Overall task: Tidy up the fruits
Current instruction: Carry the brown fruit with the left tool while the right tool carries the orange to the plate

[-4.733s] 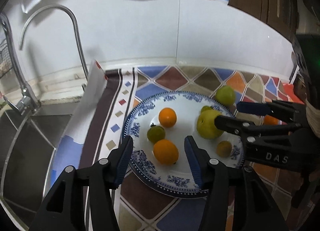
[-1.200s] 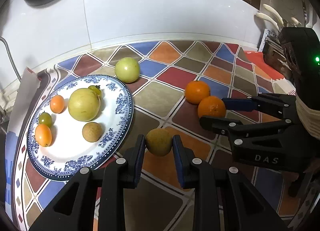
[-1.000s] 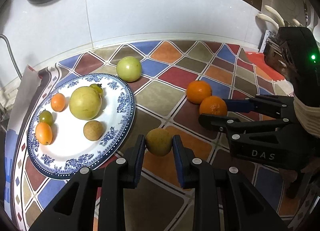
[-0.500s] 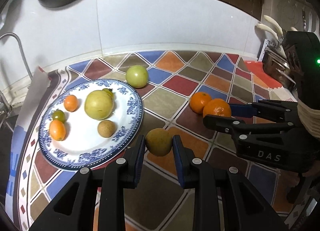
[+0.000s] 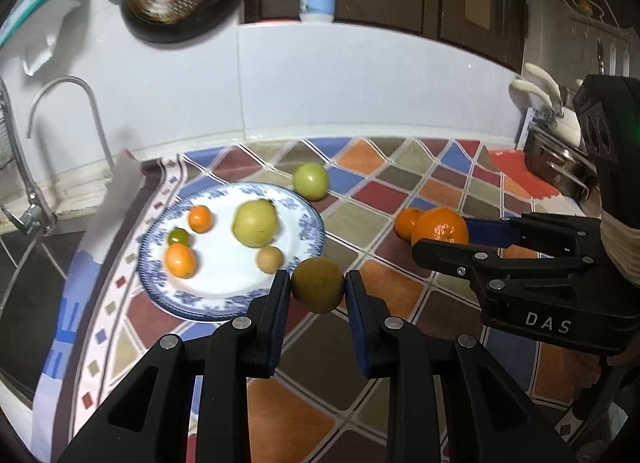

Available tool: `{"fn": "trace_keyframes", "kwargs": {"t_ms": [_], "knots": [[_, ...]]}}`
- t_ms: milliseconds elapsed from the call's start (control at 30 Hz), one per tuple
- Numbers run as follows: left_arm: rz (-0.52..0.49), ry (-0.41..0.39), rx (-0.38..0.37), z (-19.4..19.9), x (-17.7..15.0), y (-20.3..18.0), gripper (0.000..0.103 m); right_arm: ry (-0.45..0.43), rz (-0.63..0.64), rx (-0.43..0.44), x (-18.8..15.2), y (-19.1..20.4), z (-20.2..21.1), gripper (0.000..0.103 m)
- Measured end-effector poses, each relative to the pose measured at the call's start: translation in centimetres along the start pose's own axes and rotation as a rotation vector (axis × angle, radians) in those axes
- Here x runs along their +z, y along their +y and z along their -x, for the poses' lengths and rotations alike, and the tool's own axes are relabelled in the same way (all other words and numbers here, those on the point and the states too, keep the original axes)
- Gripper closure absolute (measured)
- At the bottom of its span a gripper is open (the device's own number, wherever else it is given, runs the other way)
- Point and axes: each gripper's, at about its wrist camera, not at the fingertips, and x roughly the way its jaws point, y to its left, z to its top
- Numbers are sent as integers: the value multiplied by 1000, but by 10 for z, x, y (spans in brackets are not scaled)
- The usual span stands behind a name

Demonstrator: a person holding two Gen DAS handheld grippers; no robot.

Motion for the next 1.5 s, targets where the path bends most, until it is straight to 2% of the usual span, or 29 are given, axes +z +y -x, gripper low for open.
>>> {"fn": "trace_keyframes", "kwargs": {"t_ms": [300, 767, 1167, 1500], "knots": [[-9, -51, 32, 24, 5, 34, 75, -62, 7, 5, 14, 37, 9, 61], [-44, -95, 58, 24, 23, 91, 75, -120, 21, 15, 47, 86, -14, 61], [-53, -103, 53, -7, 39, 127, 75, -109, 35, -4, 79, 101, -56, 61], [-47, -50, 49, -57, 46, 150, 75, -53, 26, -7, 100, 96, -112, 61]]}}
